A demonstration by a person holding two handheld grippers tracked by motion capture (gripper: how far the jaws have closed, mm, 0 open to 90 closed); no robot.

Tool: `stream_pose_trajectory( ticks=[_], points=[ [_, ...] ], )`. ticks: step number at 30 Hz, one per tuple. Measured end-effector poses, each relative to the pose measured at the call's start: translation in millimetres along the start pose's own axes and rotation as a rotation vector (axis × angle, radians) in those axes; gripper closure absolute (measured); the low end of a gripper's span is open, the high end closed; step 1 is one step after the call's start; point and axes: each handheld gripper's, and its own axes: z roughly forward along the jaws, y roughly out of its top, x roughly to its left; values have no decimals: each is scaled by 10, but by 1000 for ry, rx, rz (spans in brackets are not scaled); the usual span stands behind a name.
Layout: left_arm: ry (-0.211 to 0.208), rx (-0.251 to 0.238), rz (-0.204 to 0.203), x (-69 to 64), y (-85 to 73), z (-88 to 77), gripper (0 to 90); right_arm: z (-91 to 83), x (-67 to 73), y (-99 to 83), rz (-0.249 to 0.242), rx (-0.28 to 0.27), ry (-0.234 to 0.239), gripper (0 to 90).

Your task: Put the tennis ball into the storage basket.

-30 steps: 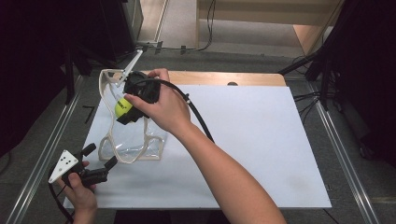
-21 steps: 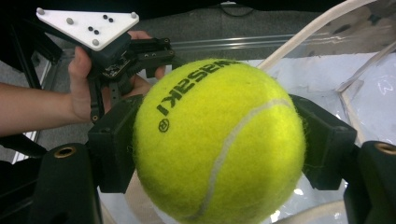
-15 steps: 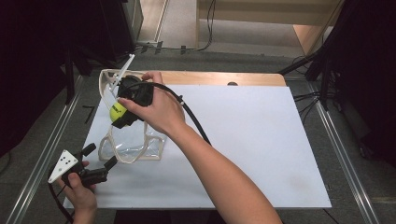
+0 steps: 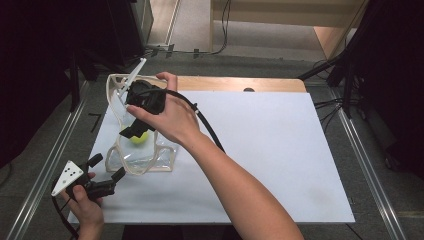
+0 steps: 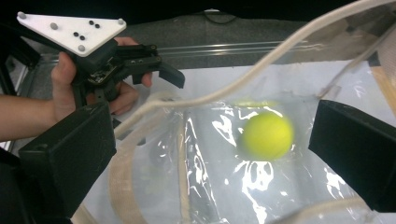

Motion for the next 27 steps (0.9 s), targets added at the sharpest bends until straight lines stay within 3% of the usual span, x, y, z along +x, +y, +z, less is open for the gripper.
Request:
stream_pose_trajectory(
  ticks=[27],
  points=[
    [1,1,-1,-8,-1,2,0,-326,-85,-468,79,1,-72,0]
  ],
)
